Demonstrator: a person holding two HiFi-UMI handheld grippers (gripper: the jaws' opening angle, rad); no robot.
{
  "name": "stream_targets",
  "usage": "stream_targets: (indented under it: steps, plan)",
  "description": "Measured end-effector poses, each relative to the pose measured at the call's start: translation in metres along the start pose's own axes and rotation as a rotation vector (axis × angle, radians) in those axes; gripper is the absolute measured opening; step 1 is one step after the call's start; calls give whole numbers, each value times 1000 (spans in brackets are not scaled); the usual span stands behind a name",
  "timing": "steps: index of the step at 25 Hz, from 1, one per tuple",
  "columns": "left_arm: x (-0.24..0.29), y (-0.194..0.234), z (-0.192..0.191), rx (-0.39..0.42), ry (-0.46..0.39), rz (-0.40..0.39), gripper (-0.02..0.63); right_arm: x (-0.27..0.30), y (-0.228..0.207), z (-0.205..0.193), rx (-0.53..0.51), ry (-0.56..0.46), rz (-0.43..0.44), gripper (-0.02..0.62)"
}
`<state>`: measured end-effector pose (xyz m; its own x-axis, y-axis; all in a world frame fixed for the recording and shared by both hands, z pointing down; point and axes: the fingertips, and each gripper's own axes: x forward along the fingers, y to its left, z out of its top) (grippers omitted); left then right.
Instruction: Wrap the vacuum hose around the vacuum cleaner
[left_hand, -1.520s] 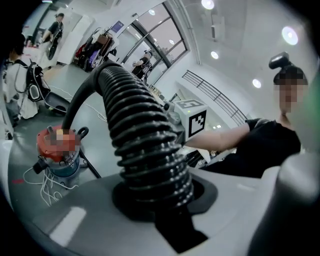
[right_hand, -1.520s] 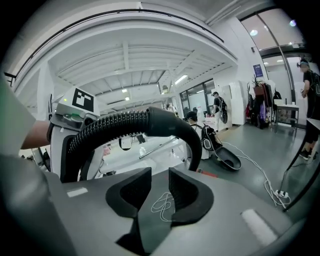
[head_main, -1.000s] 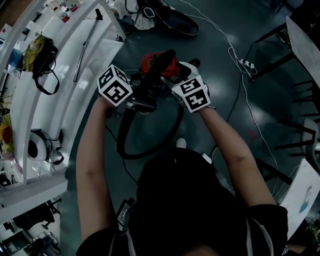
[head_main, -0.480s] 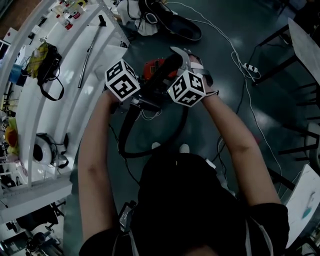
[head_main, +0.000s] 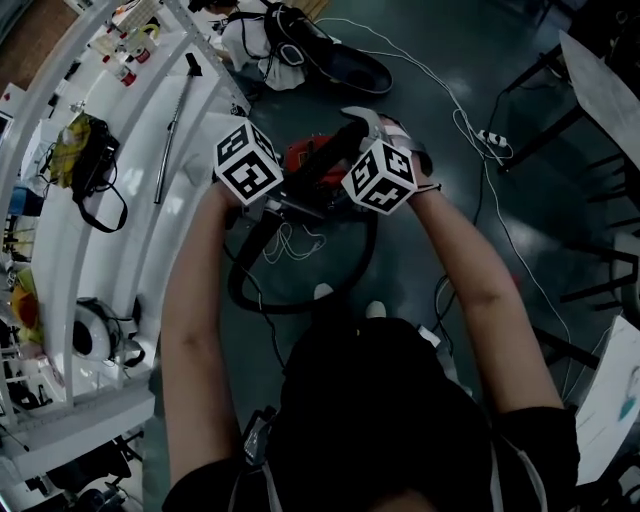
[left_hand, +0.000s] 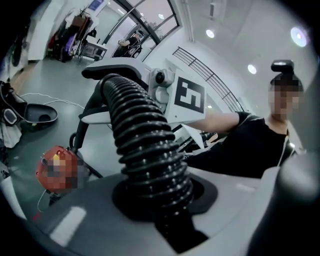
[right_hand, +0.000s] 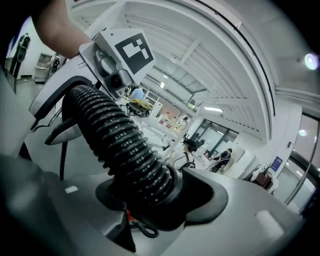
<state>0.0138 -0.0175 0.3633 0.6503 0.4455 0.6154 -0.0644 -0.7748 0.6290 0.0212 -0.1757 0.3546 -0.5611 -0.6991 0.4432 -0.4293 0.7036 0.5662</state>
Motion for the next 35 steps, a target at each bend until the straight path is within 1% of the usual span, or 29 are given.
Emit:
stream_targets:
  steps: [5,7,8,10,11,13,14,18,20,22,25,27,28,32,33,35]
  plan:
    - [-10,10,4,26,-43,-38,112,10,-9,-1,36,56,-4,281]
    - [-14,16,4,46,-54,-27,117,13,-11,0,30,70,-13,281]
    - [-18,21,4,64,-70,0,126,15,-12,0,23,78,-16,281]
    - [-34,39,9,111,-141,97,240,19,-15,-1,30,88,-20,281]
    - [-44,48,13,126,-186,147,275,21,-17,-1,50,92,-25,281]
    - [-64,62,18,145,-257,227,287,24,-24,-2,93,109,-44,281]
    - [-72,68,19,161,-275,268,296,26,-27,-2,107,123,-55,279]
    - [-95,90,17,233,-282,461,344,33,-34,-3,151,174,-75,279]
    - [-105,100,15,248,-282,534,361,36,-37,-4,201,192,-71,281]
    - [-117,108,16,254,-314,602,376,40,-38,-6,254,211,-66,281]
    - [-139,117,18,259,-390,707,393,44,-40,-10,332,230,-67,281]
    - [-150,122,16,262,-418,759,405,45,-43,-11,394,236,-72,281]
    - [-153,124,13,265,-417,778,403,45,-45,-12,432,239,-76,281]
    - [-153,137,-8,279,-347,844,402,42,-57,-23,630,241,-87,281]
    - [-155,140,-12,273,-349,856,402,41,-60,-26,683,235,-87,282]
    - [-162,146,-18,255,-380,888,402,40,-65,-30,779,218,-80,282]
